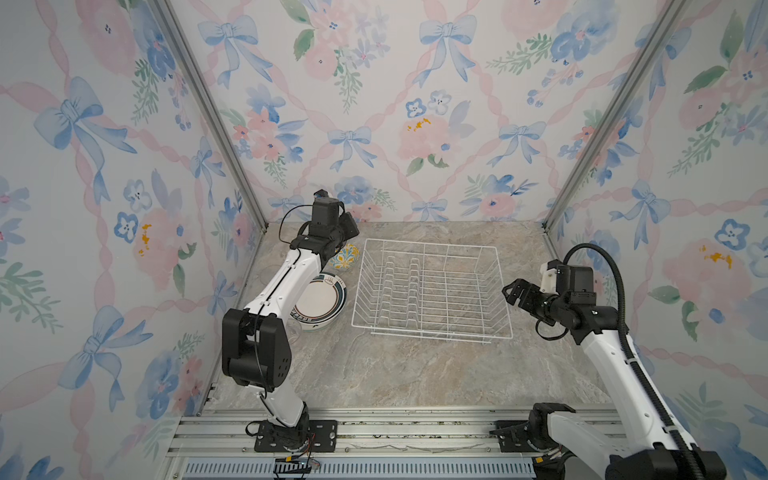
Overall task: Unload the mixed dishes from the dish rack
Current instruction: 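Carry the striped bowl with the left gripper over the yellow-blue bowl, then lower the striped bowl into the yellow-blue bowl and open the left gripper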
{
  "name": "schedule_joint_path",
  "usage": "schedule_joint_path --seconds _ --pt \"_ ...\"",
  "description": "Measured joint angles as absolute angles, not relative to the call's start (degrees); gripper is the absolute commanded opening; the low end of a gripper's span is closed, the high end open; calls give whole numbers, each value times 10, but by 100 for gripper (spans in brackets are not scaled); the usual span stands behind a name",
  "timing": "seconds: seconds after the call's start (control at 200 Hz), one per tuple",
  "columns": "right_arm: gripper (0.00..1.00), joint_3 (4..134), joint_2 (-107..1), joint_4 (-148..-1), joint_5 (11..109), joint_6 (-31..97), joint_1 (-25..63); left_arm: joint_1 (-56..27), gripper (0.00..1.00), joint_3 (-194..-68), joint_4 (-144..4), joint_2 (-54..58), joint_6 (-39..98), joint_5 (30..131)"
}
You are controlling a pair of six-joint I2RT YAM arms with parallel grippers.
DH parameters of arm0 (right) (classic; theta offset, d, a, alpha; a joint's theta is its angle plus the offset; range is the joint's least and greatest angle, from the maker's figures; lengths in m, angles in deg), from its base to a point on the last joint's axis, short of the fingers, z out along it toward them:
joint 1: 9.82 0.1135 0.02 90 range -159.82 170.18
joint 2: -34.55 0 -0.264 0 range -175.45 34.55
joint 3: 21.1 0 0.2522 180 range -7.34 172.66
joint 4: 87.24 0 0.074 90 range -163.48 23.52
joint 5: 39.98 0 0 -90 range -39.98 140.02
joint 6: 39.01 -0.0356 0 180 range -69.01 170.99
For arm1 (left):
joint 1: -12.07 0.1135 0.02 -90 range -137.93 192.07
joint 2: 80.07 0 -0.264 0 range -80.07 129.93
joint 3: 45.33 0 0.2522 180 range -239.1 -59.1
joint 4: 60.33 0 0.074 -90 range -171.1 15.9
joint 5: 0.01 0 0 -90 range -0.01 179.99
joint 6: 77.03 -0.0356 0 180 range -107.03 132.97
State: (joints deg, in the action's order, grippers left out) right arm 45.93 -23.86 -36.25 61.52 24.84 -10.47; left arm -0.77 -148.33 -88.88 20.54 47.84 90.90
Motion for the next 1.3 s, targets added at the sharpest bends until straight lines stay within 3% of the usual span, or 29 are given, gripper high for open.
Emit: schedule_joint_path --seconds 0.165,0.38,1.3 --pt "97 459 -238 -361 610 248 -105 -9 0 -1596 -963 321 433 925" --pt "97 459 -238 -359 603 249 -105 -9 0 -1641 -1039 386 395 959" --pt "97 460 -267 -356 602 248 -105 -26 0 -1715 -1118 472 335 1002"
